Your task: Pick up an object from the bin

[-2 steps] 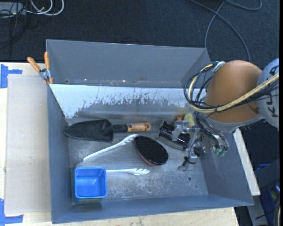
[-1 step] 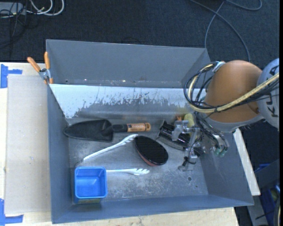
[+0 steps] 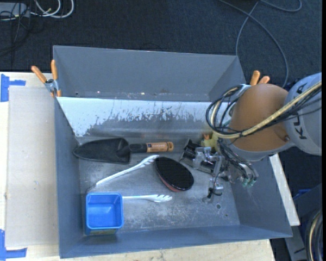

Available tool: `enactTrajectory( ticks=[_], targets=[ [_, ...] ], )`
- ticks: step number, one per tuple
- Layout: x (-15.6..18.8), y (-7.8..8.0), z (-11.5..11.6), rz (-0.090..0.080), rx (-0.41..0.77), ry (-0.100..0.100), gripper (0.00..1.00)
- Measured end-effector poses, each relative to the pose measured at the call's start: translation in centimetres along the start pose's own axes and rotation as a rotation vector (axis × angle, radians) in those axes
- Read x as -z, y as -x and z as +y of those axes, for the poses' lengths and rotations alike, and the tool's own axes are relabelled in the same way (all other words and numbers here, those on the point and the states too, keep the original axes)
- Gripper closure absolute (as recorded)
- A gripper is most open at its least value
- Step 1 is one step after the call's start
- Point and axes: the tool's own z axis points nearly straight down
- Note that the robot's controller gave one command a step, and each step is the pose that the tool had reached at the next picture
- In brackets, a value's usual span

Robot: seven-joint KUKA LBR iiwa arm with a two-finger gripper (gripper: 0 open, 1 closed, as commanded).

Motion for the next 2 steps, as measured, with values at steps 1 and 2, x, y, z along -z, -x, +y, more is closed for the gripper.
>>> enactTrajectory(
  ticks=[1, 2],
  targets=[
    [-2.3, -0.1, 0.3, 0.009, 0.000, 0.001, 0.00],
    [-2.9, -1.4, 1.5, 0.007, -0.178, 0.000, 0.00]
  ],
)
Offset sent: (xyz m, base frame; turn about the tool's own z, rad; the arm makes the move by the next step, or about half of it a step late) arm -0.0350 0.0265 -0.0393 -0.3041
